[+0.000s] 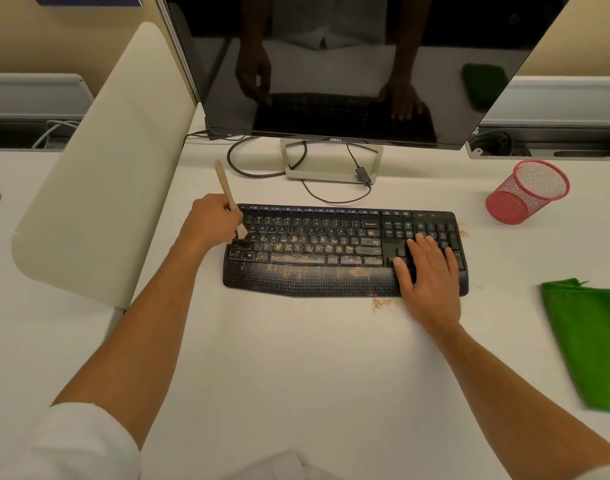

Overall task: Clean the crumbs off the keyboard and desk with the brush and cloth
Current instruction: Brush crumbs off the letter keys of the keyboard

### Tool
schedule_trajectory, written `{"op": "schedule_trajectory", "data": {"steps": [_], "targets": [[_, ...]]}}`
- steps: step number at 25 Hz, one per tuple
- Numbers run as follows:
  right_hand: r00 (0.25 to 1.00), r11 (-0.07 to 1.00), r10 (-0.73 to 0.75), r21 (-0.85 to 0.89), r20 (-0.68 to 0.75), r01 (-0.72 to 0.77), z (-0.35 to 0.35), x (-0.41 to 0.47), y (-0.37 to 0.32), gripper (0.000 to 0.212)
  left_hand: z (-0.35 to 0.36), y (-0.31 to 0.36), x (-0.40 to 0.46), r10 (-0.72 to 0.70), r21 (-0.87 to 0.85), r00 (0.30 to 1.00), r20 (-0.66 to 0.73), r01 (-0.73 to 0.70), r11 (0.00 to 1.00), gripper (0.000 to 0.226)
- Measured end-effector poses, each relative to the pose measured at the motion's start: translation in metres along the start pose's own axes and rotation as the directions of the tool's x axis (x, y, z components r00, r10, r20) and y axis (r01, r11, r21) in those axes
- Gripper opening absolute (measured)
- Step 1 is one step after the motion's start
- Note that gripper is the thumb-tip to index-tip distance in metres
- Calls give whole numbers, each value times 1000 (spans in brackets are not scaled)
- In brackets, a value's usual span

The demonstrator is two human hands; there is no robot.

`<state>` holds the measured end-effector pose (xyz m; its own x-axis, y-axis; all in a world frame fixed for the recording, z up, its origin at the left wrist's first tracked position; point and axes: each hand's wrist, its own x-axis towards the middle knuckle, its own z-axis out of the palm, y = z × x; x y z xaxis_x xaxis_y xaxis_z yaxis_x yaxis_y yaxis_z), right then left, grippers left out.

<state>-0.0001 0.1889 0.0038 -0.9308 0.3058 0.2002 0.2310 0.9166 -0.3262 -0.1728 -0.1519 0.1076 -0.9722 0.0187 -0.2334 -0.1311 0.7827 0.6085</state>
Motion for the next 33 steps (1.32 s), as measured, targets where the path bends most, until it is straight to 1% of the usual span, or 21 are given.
{"op": "schedule_trajectory", "data": {"steps": [1, 2, 4, 6, 10, 13, 14, 15, 18, 20, 23, 25, 27, 28, 29, 31, 33], "targets": [[1000, 1000, 0, 2, -4, 0, 0, 0, 0, 60, 0, -2, 1, 23, -12, 999, -41, -23, 1000, 20], [1000, 1000, 1, 2, -8, -1, 1, 0, 1, 61, 1, -5, 2, 35, -38, 998, -50, -37, 999, 21], [1000, 1000, -1, -3, -8, 1, 2, 0, 1, 60, 3, -10, 3, 67, -83, 998, 11, -66, 994, 20], [1000, 1000, -2, -4, -5, 2, 1, 1, 1, 60, 5, -13, 3, 109, -58, 992, 65, -105, 993, 19], [1000, 1000, -2, -3, -4, 2, 1, 1, 1, 59, -4, -13, 8, 134, 174, 983, 127, -155, 972, 19], [1000, 1000, -1, -1, -10, 1, 2, 0, 1, 59, -15, -17, 14, 139, 374, 981, 138, -181, 909, 17], [1000, 1000, -1, -4, -11, 1, 2, 0, 1, 59, -16, -18, 16, 152, 406, 979, 137, -195, 893, 17], [1000, 1000, -2, -4, -12, 2, 2, 0, 1, 59, -16, -18, 16, 169, 388, 975, 144, -213, 897, 16], [1000, 1000, -4, 1, -13, 4, 2, 0, 1, 59, -10, -10, 10, 259, 145, 943, 209, -292, 945, 9], [1000, 1000, -2, -2, -15, 2, 2, 0, 1, 58, -4, -5, 5, 286, 60, 921, 266, -312, 948, 9], [1000, 1000, -4, -12, -17, 3, 2, 0, 2, 58, -5, -10, 7, 257, 90, 931, 258, -288, 953, 11], [1000, 1000, -2, -9, -17, 2, 2, 0, 2, 59, -11, -18, 14, 220, 174, 946, 239, -264, 949, 11], [1000, 1000, -3, -5, -18, 2, 3, 0, 1, 59, -16, -21, 19, 176, 294, 957, 233, -241, 925, 14], [1000, 1000, -2, -7, -17, 2, 3, 0, 2, 59, -16, -20, 20, 170, 326, 961, 217, -235, 916, 15], [1000, 1000, -3, -9, -16, 3, 3, 0, 2, 59, -14, -17, 19, 182, 319, 963, 196, -239, 917, 15], [1000, 1000, -2, -11, -13, 2, 3, 0, 2, 60, -8, -6, 13, 246, 207, 953, 176, -280, 937, 15], [1000, 1000, -3, -9, -15, 2, 3, 0, 2, 60, 4, 4, 6, 330, 103, 920, 213, -357, 928, 12]]}}
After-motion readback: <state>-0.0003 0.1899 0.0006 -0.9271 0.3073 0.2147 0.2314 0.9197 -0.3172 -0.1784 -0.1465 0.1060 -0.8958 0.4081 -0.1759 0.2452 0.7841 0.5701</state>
